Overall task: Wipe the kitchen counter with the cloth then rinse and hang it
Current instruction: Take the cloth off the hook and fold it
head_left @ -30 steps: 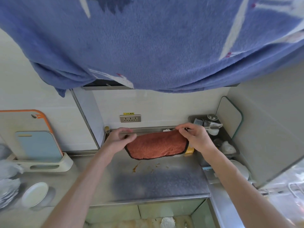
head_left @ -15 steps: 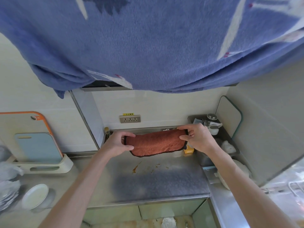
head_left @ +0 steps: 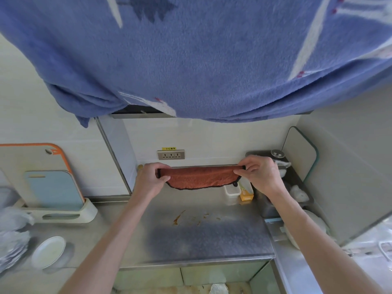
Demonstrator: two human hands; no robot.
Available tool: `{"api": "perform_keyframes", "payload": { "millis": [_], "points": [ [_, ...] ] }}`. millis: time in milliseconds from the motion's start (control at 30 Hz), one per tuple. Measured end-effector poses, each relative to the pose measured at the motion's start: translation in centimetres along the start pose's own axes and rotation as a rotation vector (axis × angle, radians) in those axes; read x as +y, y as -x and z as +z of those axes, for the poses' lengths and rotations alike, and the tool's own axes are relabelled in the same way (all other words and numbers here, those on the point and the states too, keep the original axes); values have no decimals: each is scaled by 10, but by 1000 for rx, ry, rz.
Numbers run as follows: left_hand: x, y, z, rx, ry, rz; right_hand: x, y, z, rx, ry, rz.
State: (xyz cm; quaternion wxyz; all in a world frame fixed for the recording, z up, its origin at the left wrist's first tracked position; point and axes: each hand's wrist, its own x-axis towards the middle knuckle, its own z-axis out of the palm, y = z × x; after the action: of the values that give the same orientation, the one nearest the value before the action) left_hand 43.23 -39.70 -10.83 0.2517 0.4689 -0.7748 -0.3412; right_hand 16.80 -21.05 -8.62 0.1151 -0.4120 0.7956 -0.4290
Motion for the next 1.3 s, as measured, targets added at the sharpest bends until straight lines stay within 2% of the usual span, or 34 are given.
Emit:
{"api": "perform_keyframes", "payload": {
  "millis": [133, 233, 300, 433, 600, 733, 900, 1033, 1100, 1167, 1300],
  "points": [
    [0, -2, -6, 8, 102, 18, -3, -2, -1, -91, -218, 20],
    [-1, -3, -10, -128, 413, -109, -8, -1, -5, -145, -370, 75],
    [-4, -3, -8, -190, 568, -130, -12, 1, -6, -139, -446, 79],
    [2, -2, 0, -161, 817, -222, -19, 5, -5, -104, -633, 137],
    [8, 0, 5, -199, 900, -250, -17, 3, -5, -149, -835, 288],
    [15, 2, 6, -191, 890, -226, -18, 2, -8, -135, -945, 324],
    [20, 4, 10, -162, 810, -243, -15, 0, -5, -118, -934, 337],
    [24, 8, 12, -329, 899, -285, -14, 3, 4, -39, -596, 256],
    [25, 8, 15, -375, 915, -353, -16, 1, 8, 0, -503, 205],
    [25, 8, 20, -365, 937, -396, -15, -2, 13, 3, -484, 201],
    [27, 9, 30, -308, 919, -351, -18, -3, 19, -63, -469, 245]
  ]
}}
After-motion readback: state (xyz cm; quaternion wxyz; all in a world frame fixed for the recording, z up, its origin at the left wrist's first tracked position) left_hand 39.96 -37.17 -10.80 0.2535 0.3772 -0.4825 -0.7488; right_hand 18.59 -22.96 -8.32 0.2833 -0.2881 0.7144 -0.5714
